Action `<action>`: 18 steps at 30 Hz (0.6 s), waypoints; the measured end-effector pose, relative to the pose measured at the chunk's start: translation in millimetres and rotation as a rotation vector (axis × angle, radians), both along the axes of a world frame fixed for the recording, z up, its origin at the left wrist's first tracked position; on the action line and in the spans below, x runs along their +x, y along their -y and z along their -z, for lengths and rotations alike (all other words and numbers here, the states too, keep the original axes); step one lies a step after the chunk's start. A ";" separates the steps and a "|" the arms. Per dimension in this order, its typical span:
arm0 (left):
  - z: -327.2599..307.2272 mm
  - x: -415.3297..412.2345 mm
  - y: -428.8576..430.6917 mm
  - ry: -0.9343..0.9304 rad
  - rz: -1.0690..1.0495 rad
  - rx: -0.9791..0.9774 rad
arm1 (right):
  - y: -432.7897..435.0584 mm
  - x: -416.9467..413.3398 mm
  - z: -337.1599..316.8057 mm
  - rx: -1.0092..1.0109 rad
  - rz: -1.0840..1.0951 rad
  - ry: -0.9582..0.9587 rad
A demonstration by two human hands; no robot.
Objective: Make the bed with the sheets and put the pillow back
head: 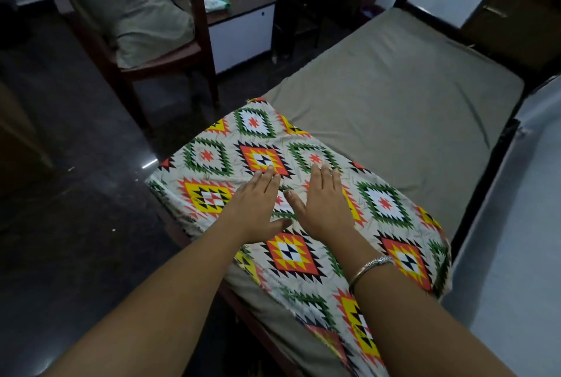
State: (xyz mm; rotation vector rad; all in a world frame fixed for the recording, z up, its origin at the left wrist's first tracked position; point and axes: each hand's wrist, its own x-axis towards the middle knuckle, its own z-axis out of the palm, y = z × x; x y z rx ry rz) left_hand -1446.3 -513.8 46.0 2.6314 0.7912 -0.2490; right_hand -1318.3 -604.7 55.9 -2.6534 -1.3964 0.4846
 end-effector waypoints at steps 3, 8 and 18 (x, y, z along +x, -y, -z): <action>-0.8 -0.4 -3.6 -0.047 0.057 0.023 | -5.2 -3.7 8.2 -0.004 -0.024 0.030; 8.5 -6.1 -24.9 -0.092 0.135 0.040 | -19.2 -12.4 26.5 -0.032 0.012 -0.016; 32.1 -37.3 -137.8 -0.233 0.215 0.014 | -122.3 -14.6 67.3 -0.143 0.021 -0.101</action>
